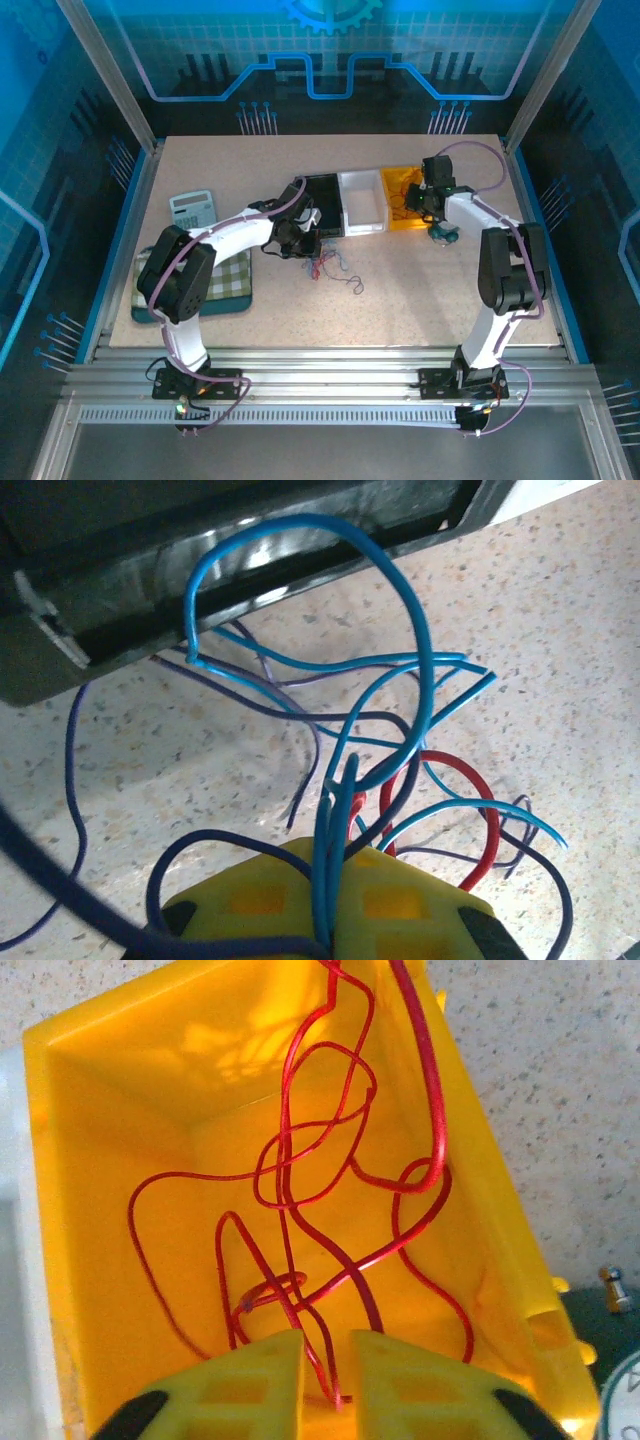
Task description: Untangle the cables
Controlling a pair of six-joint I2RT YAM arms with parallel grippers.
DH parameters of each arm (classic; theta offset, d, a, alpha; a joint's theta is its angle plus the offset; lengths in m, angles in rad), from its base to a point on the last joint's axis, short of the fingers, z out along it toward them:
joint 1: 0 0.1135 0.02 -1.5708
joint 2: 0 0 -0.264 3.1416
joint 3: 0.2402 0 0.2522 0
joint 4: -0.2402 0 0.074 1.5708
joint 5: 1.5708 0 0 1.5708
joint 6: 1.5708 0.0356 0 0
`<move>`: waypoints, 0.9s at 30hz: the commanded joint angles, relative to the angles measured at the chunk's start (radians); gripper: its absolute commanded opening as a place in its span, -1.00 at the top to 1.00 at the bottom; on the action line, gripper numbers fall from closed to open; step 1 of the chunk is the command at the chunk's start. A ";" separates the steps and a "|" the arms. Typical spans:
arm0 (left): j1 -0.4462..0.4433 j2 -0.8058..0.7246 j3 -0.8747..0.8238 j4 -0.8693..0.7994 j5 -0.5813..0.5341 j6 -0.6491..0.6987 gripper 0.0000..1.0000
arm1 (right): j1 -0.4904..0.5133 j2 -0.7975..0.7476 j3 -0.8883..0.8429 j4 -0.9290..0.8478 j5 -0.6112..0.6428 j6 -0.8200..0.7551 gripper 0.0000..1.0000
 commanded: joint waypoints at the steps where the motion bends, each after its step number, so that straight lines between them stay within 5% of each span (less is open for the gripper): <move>1: -0.006 0.015 0.029 0.011 0.060 0.027 1.00 | 0.004 -0.077 0.001 0.008 0.046 -0.039 0.31; 5: -0.006 0.019 0.026 0.017 0.066 0.028 1.00 | 0.005 -0.159 -0.049 0.045 0.048 -0.049 0.03; 11: -0.005 0.034 0.025 0.021 0.094 0.028 1.00 | 0.047 -0.286 -0.150 0.090 0.008 -0.052 -0.02; 18: -0.005 0.066 0.035 0.001 0.115 0.029 1.00 | 0.264 -0.372 -0.392 0.276 -0.307 -0.125 0.02; 23: -0.002 0.078 0.039 -0.012 0.112 0.032 1.00 | 0.412 -0.308 -0.399 0.210 -0.461 -0.248 0.10; 27: 0.001 0.093 0.039 -0.015 0.124 0.026 1.00 | 0.430 -0.242 -0.353 0.147 -0.620 -0.336 0.15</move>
